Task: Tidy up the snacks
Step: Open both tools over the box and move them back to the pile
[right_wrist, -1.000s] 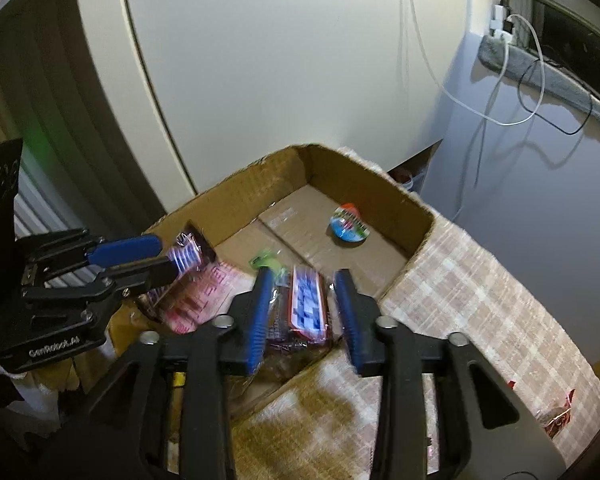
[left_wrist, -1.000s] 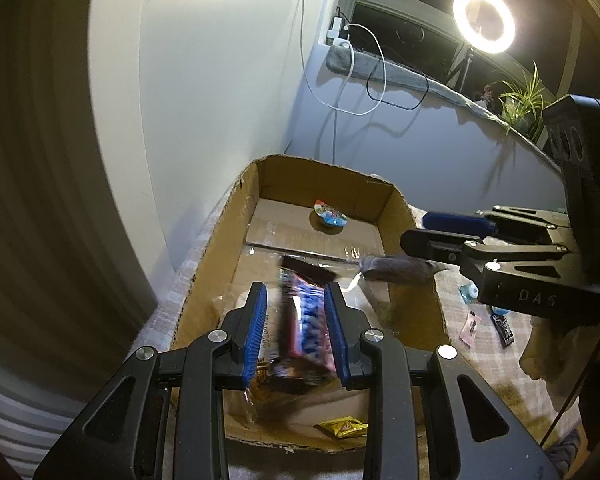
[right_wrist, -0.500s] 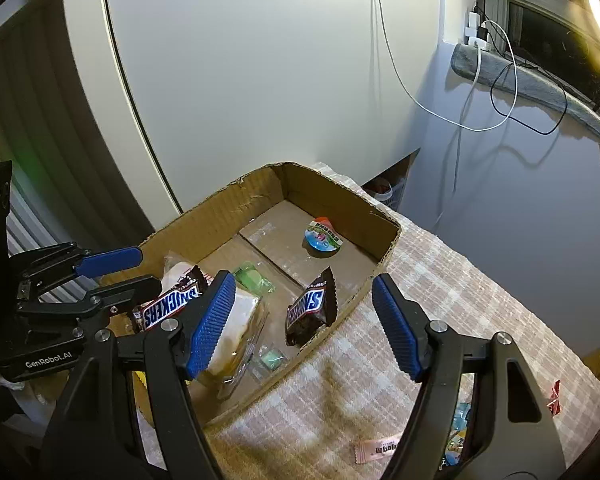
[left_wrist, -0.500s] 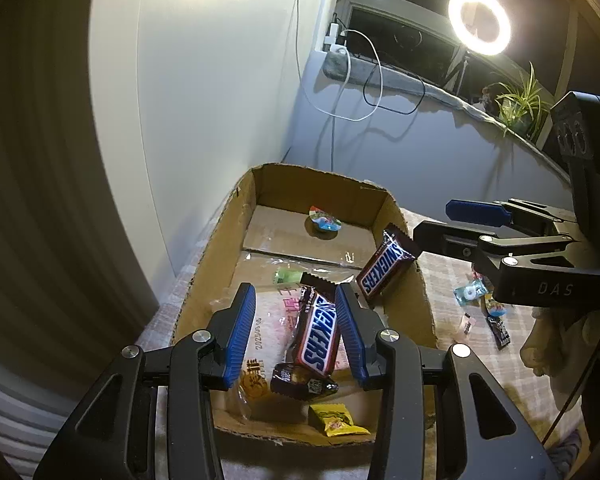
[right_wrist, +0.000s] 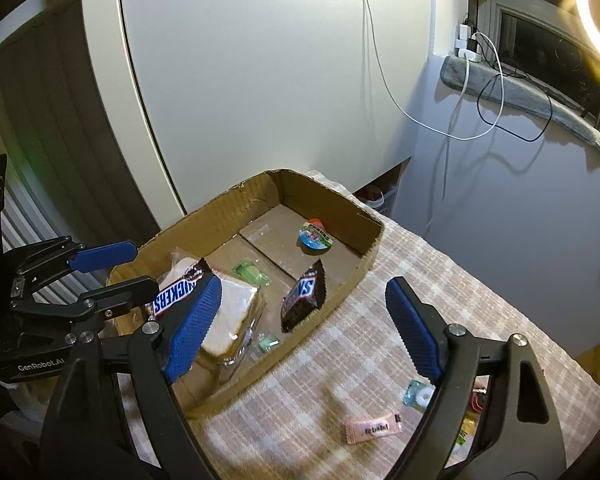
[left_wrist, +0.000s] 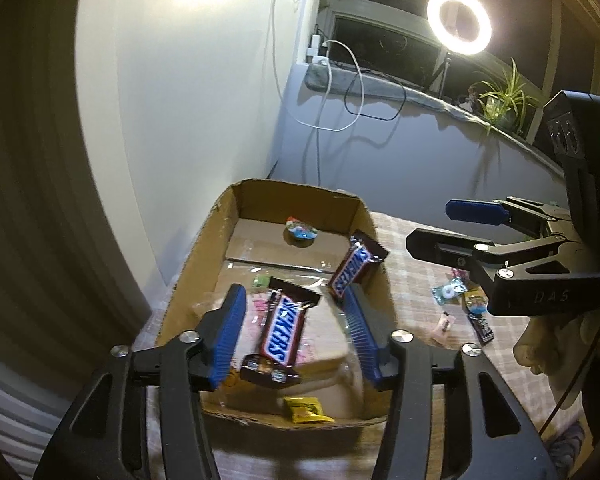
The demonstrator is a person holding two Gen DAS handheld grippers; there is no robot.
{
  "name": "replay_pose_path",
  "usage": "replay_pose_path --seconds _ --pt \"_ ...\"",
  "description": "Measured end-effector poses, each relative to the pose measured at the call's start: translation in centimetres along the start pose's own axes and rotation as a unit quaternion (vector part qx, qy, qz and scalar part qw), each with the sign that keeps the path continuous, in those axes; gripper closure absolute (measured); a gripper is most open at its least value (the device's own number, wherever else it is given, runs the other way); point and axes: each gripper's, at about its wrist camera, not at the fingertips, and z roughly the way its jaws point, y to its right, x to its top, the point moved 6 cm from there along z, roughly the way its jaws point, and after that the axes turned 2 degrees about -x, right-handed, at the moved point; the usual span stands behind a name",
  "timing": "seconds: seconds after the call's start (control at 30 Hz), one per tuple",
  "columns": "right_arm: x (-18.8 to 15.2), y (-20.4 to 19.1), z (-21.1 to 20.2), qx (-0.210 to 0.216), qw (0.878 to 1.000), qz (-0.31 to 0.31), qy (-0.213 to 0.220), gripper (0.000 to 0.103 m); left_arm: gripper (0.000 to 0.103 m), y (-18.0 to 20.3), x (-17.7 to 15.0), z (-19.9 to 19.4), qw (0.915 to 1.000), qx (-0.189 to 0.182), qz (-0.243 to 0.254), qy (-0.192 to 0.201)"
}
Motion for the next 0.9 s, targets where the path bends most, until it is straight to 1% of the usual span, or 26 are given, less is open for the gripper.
replay_pose_path --seconds 0.2,0.37,0.53,0.63,0.8,0.9 --pt "-1.3 1.7 -1.6 -0.005 1.000 0.009 -0.008 0.016 0.048 2.1 0.1 -0.1 0.9998 -0.012 0.014 0.001" --pt "-2.9 3.9 -4.0 -0.023 1.000 0.014 0.002 0.016 0.048 4.5 -0.2 0.2 0.9992 -0.028 0.027 -0.003" --pt "-4.8 7.4 -6.6 -0.039 0.998 0.045 0.016 0.016 0.048 7.9 -0.7 1.0 0.9976 -0.053 0.042 -0.013" --pt "-6.2 10.1 -8.0 -0.064 0.996 0.065 0.016 0.016 0.048 10.0 -1.2 1.7 0.9959 -0.068 0.055 -0.022" --pt "-8.7 13.7 -9.6 -0.093 0.991 0.098 -0.001 0.016 0.048 12.6 -2.3 2.9 0.9928 -0.085 0.074 -0.041" --pt "-10.1 14.7 -10.0 -0.092 0.989 0.116 -0.009 0.016 0.049 13.7 -3.0 3.9 0.9906 -0.093 0.084 -0.056"
